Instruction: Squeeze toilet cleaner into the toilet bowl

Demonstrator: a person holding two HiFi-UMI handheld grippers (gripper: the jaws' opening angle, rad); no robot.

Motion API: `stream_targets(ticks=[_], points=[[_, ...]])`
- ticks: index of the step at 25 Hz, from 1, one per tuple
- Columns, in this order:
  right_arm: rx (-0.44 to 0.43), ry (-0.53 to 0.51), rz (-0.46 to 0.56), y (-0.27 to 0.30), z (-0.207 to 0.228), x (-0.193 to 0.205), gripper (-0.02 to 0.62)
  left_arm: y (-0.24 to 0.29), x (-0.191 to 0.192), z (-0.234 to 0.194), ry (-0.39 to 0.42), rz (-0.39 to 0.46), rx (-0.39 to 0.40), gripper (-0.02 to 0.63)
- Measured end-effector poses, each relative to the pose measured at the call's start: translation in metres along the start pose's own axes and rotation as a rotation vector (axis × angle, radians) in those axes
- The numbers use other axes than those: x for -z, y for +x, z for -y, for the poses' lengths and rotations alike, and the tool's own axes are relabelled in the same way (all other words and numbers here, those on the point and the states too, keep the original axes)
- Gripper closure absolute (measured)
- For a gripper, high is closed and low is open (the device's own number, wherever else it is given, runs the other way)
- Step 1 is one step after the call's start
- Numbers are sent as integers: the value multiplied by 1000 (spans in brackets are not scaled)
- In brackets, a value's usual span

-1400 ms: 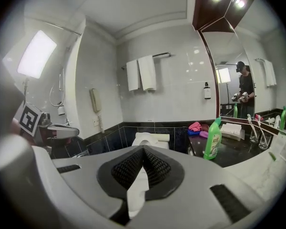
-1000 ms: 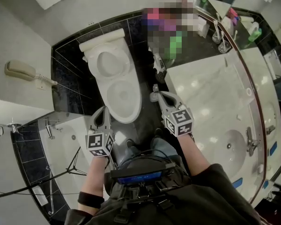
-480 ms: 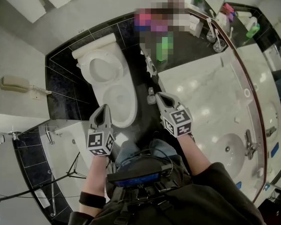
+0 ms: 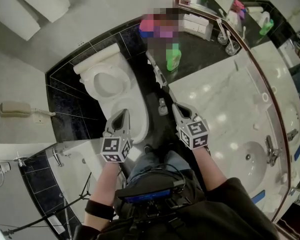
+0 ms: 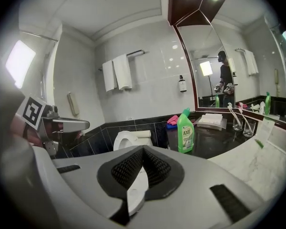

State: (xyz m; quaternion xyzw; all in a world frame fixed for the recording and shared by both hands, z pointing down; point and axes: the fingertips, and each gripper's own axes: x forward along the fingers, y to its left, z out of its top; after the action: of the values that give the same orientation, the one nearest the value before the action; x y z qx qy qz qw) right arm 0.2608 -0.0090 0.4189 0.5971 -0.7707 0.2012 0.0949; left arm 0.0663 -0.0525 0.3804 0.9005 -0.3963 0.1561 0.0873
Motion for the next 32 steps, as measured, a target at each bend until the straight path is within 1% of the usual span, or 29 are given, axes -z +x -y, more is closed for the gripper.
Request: stream_targets(ticks=[3, 4, 8, 9, 12, 19, 22, 24, 28, 32], points=[[49, 37, 4, 4, 5, 1, 583, 21, -2, 0, 17, -1, 70, 598], [66, 44, 5, 5, 6, 2, 583, 28, -1, 1, 20, -3, 97, 587], [136, 54, 16, 8, 18, 1, 583, 60, 6, 10, 32, -21, 220, 530], [148, 60, 22, 9, 22, 0, 583, 68, 8, 14, 38, -28, 247, 506], [170, 79, 25, 10, 37, 2, 583, 96, 13, 28, 39, -53, 300, 444], [189, 123, 19, 27, 87, 6, 583, 174, 29, 60, 23, -106, 356, 296], [190, 138, 9, 34, 112, 11, 583, 215, 36, 71, 30, -135, 356, 239], [188, 147, 2, 37, 125, 15, 583, 240, 40, 77, 30, -149, 349, 213], [189, 181, -3, 44, 150, 20, 583, 293, 46, 86, 55, -168, 353, 213], [192, 205, -5, 50, 174, 24, 583, 344, 50, 94, 74, -165, 354, 213]])
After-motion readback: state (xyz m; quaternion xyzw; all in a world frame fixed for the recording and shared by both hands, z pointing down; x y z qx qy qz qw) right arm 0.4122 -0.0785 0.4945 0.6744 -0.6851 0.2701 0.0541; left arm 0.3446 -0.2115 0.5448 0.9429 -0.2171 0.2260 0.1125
